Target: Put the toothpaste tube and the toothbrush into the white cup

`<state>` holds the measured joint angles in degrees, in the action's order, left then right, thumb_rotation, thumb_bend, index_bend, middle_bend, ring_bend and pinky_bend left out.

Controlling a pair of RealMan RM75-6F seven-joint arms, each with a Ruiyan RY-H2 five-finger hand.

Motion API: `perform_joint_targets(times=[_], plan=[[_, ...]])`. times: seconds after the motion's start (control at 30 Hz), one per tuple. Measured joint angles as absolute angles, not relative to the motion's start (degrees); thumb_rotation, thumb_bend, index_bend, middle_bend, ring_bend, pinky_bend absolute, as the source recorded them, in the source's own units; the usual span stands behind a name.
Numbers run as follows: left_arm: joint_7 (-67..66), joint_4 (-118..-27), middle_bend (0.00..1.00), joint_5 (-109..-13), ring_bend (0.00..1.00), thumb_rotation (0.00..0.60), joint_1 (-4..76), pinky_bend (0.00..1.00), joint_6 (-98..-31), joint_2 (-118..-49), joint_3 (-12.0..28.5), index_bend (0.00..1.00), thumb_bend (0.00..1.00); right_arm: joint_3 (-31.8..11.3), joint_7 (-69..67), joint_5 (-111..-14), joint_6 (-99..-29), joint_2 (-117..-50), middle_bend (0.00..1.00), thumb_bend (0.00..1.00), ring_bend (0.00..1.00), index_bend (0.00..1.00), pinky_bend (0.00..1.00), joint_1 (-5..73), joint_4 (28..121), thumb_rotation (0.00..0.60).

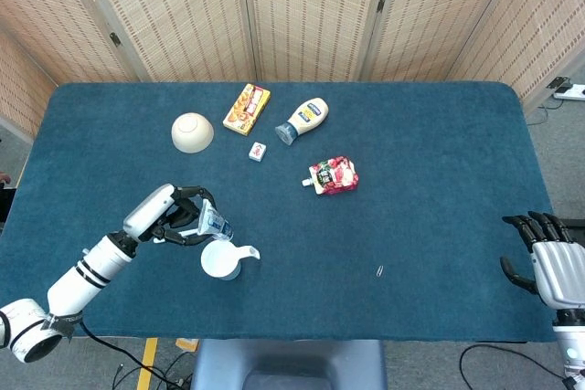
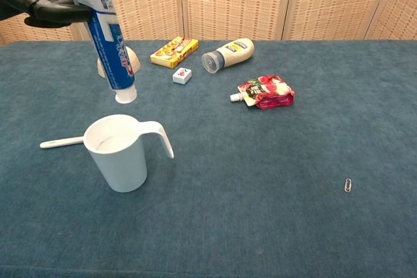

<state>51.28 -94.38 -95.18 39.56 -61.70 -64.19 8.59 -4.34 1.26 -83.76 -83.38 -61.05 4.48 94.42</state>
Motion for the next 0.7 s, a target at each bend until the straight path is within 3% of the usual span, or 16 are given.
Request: perform_joint_targets(times=[0.7], plan=[[43.3, -96.5, 1.00, -97.4, 0.93, 0.600, 40.8, 0.97, -60.5, -62.8, 3.2, 0.67, 0.38, -4.3, 0.8, -83.7, -83.2, -61.2, 0.26, 0.26, 0.14, 0.25, 0.14, 4.5, 94.1, 0.600]])
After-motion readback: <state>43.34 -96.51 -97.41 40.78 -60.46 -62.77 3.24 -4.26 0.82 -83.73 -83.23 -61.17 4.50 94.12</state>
